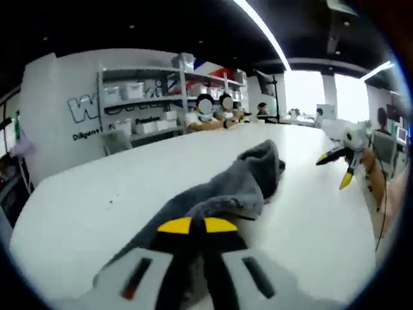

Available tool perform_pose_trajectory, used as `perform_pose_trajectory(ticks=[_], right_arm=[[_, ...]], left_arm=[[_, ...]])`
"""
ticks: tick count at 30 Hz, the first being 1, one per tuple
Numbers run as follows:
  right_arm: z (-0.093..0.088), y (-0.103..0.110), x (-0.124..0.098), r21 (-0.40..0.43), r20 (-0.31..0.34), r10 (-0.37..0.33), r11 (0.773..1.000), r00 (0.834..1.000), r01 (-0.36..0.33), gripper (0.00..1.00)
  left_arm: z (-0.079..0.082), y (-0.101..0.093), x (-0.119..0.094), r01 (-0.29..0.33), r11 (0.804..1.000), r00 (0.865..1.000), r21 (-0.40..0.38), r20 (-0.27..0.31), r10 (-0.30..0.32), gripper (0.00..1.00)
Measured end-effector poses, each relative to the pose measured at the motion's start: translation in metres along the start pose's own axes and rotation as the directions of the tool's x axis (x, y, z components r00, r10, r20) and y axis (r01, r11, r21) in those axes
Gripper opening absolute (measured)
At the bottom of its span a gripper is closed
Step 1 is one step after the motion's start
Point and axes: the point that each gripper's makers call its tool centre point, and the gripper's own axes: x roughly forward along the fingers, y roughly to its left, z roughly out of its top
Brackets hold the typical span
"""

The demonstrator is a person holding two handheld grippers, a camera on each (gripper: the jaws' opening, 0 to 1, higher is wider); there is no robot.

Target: Fold the towel on the table until its edges align and the towel forms a compact rectangular stack.

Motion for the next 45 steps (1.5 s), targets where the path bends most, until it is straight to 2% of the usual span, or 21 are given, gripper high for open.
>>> perform_pose_trajectory(ticks=[5, 8, 13, 16, 17, 18, 19, 22, 25, 26, 30, 33, 36, 37, 41, 45], right_arm=[[0.001, 0.001, 0.001, 0.000, 0.002, 0.003, 1.000, 1.000, -0.003, 0.80], [0.001, 0.002, 0.002, 0.000, 0.002, 0.006, 1.000, 1.000, -0.006, 0.80], [0.002, 0.003, 0.003, -0.001, 0.001, 0.011, 1.000, 1.000, -0.011, 0.80], [0.003, 0.005, 0.004, 0.000, 0.001, 0.016, 1.000, 1.000, -0.016, 0.80], [0.003, 0.005, 0.004, -0.001, 0.002, 0.017, 1.000, 1.000, -0.017, 0.80], [0.003, 0.006, 0.004, 0.000, 0.003, 0.017, 1.000, 1.000, -0.017, 0.80], [0.003, 0.006, 0.004, 0.000, 0.004, 0.017, 1.000, 1.000, -0.017, 0.80], [0.003, 0.005, 0.003, 0.002, 0.006, 0.015, 1.000, 1.000, -0.015, 0.80], [0.002, 0.005, 0.002, 0.006, 0.007, 0.012, 1.000, 1.000, -0.012, 0.80], [0.002, 0.005, 0.002, 0.006, 0.007, 0.012, 1.000, 1.000, -0.012, 0.80], [0.000, 0.003, 0.000, 0.009, 0.006, 0.005, 1.000, 1.000, -0.005, 0.80], [-0.001, 0.003, -0.001, 0.010, 0.005, 0.003, 1.000, 1.000, -0.003, 0.80], [-0.002, 0.002, -0.001, 0.012, 0.006, 0.002, 1.000, 1.000, -0.002, 0.80], [-0.003, 0.002, 0.000, 0.014, 0.005, 0.002, 1.000, 1.000, -0.003, 0.80], [-0.003, 0.005, 0.003, 0.012, 0.001, 0.010, 1.000, 1.000, -0.010, 0.80], [-0.002, 0.007, 0.004, 0.008, 0.000, 0.018, 1.000, 1.000, -0.018, 0.80]], left_arm=[[0.019, -0.004, -0.004, 0.022, 0.997, 0.998, -0.069, 0.060, -0.018, 0.06], [0.033, -0.013, -0.006, 0.067, 0.990, 0.992, -0.128, 0.111, -0.053, 0.06], [0.045, -0.025, -0.011, 0.111, 0.983, 0.985, -0.145, 0.145, -0.090, 0.07], [0.062, -0.042, -0.017, 0.170, 0.974, 0.973, -0.152, 0.184, -0.141, 0.07], [0.072, -0.053, -0.021, 0.204, 0.966, 0.962, -0.156, 0.214, -0.168, 0.07], [0.075, -0.056, -0.023, 0.218, 0.963, 0.958, -0.156, 0.222, -0.181, 0.07], [0.081, -0.066, -0.026, 0.250, 0.957, 0.948, -0.149, 0.237, -0.211, 0.07], [0.087, -0.089, -0.032, 0.325, 0.936, 0.927, -0.135, 0.242, -0.287, 0.07], [0.079, -0.125, -0.039, 0.396, 0.912, 0.905, -0.108, 0.216, -0.367, 0.08], [0.078, -0.128, -0.040, 0.403, 0.909, 0.902, -0.107, 0.213, -0.374, 0.08], [0.063, -0.164, -0.051, 0.507, 0.849, 0.856, -0.150, 0.203, -0.475, 0.08], [0.040, -0.185, -0.053, 0.547, 0.818, 0.836, -0.178, 0.158, -0.525, 0.08], [0.021, -0.196, -0.052, 0.550, 0.815, 0.835, -0.181, 0.117, -0.538, 0.08], [0.010, -0.202, -0.051, 0.552, 0.813, 0.833, -0.186, 0.096, -0.544, 0.08], [-0.012, -0.211, -0.048, 0.560, 0.798, 0.824, -0.224, 0.053, -0.564, 0.08], [-0.044, -0.212, -0.039, 0.527, 0.821, 0.835, -0.219, -0.046, -0.548, 0.12]])
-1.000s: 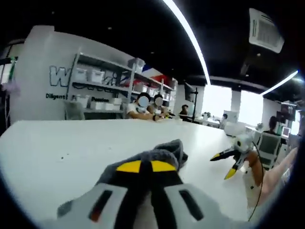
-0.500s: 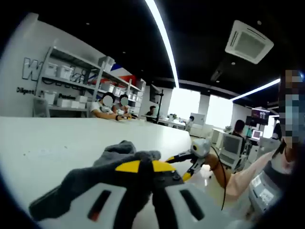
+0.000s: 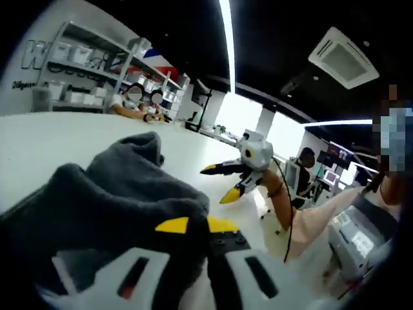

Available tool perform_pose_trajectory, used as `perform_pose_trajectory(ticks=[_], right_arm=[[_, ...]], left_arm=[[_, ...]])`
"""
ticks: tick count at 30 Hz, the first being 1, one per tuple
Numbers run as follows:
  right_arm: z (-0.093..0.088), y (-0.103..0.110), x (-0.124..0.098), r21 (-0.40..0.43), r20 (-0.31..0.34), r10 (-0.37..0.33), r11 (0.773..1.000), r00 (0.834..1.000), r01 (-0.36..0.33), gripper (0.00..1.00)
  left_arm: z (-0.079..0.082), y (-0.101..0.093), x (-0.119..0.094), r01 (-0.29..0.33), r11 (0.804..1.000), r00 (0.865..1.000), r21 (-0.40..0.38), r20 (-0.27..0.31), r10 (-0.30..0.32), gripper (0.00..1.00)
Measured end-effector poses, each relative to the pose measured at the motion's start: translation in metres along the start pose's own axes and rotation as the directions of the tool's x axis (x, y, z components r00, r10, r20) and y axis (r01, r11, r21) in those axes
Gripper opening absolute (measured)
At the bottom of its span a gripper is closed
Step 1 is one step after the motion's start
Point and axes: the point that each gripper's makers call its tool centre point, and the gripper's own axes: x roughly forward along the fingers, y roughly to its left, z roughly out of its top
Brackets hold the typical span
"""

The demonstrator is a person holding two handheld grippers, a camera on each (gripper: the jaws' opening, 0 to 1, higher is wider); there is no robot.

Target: Fold the towel on the table until its edges align and the towel forms a compact rectangular stack.

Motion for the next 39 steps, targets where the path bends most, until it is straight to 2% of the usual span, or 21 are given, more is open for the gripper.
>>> perform_pose_trajectory(ticks=[3, 7, 12, 16, 19, 20, 22, 24, 27, 30, 36, 39], right_arm=[[0.000, -0.001, 0.000, -0.002, -0.002, -0.001, 1.000, 1.000, 0.001, 0.80], [0.000, 0.000, -0.001, -0.003, -0.004, -0.002, 1.000, 1.000, 0.002, 0.80], [-0.001, 0.001, 0.000, -0.006, -0.010, 0.001, 1.000, 1.000, -0.001, 0.80], [0.001, 0.002, 0.000, -0.007, -0.006, 0.003, 1.000, 1.000, -0.003, 0.80], [0.001, 0.002, 0.001, -0.009, -0.008, 0.004, 1.000, 1.000, -0.004, 0.80], [0.001, 0.003, 0.001, -0.009, -0.009, 0.005, 1.000, 1.000, -0.005, 0.80], [0.000, 0.002, 0.002, -0.009, -0.011, 0.004, 1.000, 1.000, -0.005, 0.80], [0.001, 0.003, 0.002, -0.010, -0.010, 0.005, 1.000, 1.000, -0.005, 0.80], [0.002, 0.004, 0.003, -0.013, -0.008, 0.006, 1.000, 1.000, -0.006, 0.80], [0.003, 0.006, 0.004, -0.015, -0.006, 0.009, 1.000, 1.000, -0.009, 0.80], [0.006, 0.006, 0.007, -0.022, -0.008, 0.014, 1.000, 1.000, -0.014, 0.80], [0.009, 0.007, 0.009, -0.024, -0.010, 0.018, 1.000, 1.000, -0.018, 0.80]], left_arm=[[-0.017, 0.006, 0.006, -0.014, 1.000, 0.998, 0.000, -0.053, 0.014, 0.13], [-0.029, 0.006, 0.010, -0.012, 1.000, 0.997, -0.024, -0.071, 0.010, 0.18], [-0.037, 0.008, 0.012, -0.050, 0.998, 0.992, 0.042, -0.113, 0.055, 0.24], [-0.027, -0.003, 0.008, -0.043, 0.993, 0.995, 0.105, -0.083, 0.052, 0.33], [-0.012, -0.010, -0.002, -0.081, 0.978, 0.995, 0.195, -0.047, 0.092, 0.40], [-0.010, 0.000, 0.001, -0.094, 0.972, 0.994, 0.217, -0.036, 0.104, 0.42], [-0.006, 0.006, 0.001, -0.119, 0.963, 0.992, 0.243, -0.014, 0.126, 0.47], [0.019, 0.025, -0.030, -0.165, 0.946, 0.986, 0.280, 0.011, 0.169, 0.53], [0.028, 0.025, -0.051, -0.207, 0.932, 0.977, 0.298, 0.021, 0.210, 0.60], [0.027, 0.028, -0.064, -0.242, 0.922, 0.969, 0.301, 0.038, 0.242, 0.67], [0.019, 0.041, -0.096, -0.323, 0.904, 0.946, 0.279, 0.058, 0.320, 0.74], [0.012, 0.048, -0.112, -0.359, 0.891, 0.931, 0.276, 0.047, 0.361, 0.79]])
